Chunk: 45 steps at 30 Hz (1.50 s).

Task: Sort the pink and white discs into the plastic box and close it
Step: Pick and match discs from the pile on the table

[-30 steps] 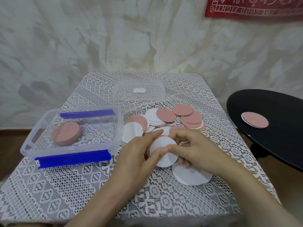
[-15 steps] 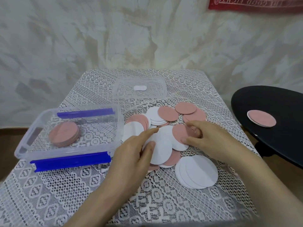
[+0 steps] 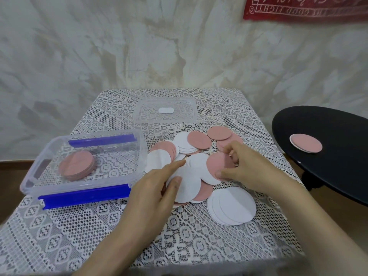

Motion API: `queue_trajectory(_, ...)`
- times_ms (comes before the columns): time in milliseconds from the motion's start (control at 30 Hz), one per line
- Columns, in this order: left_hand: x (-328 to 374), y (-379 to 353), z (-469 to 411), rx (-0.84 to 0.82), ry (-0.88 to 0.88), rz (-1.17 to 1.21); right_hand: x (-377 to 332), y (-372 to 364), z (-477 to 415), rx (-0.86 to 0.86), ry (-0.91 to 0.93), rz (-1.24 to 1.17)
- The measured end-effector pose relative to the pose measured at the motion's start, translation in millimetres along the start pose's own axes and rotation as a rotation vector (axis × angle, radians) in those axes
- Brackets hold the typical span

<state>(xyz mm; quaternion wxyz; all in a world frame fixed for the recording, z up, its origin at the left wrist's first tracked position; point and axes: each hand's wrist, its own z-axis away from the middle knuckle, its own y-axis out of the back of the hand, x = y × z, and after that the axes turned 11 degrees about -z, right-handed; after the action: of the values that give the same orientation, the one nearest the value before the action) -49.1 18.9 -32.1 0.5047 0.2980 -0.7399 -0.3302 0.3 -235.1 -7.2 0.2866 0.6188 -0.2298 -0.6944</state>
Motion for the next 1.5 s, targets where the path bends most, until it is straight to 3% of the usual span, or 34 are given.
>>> queue_trajectory(233, 3.2, 6.3, 8.7, 0.039, -0.01, -0.058, 11.2, -7.3, 12.2, 0.148, 0.127, -0.009)
queue_trajectory(300, 2.0, 7.9, 12.4, 0.03, 0.002, -0.019, 6.8, -7.6, 21.5, 0.153, 0.183, -0.183)
queue_trajectory(400, 1.0, 10.4, 20.0, 0.01, 0.014, 0.043, -10.5, -14.6, 46.6, -0.028, 0.199, -0.478)
queue_trajectory(467, 1.7, 11.6, 26.0, -0.002, -0.006, 0.078, -18.1, -31.6, 61.9, -0.107, 0.206, -0.441)
queue_trajectory(600, 7.0, 14.7, 34.9, -0.063, -0.086, 0.129, -19.6, -62.3, 71.2, -0.019, 0.373, -0.194)
queue_trajectory(833, -1.5, 19.5, 45.2, -0.027, -0.139, -0.088, -32.4, -59.5, 83.4, 0.022, 0.496, 0.083)
queue_trajectory(1333, -11.0, 27.5, 46.4, -0.063, -0.195, -0.22, -44.1, -73.3, 90.5, -0.113, 0.542, 0.19)
queue_trajectory(1500, -14.4, 53.3, 41.5, 0.011, -0.164, -0.157, -68.8, -72.1, 82.9, -0.02, 0.568, 0.075)
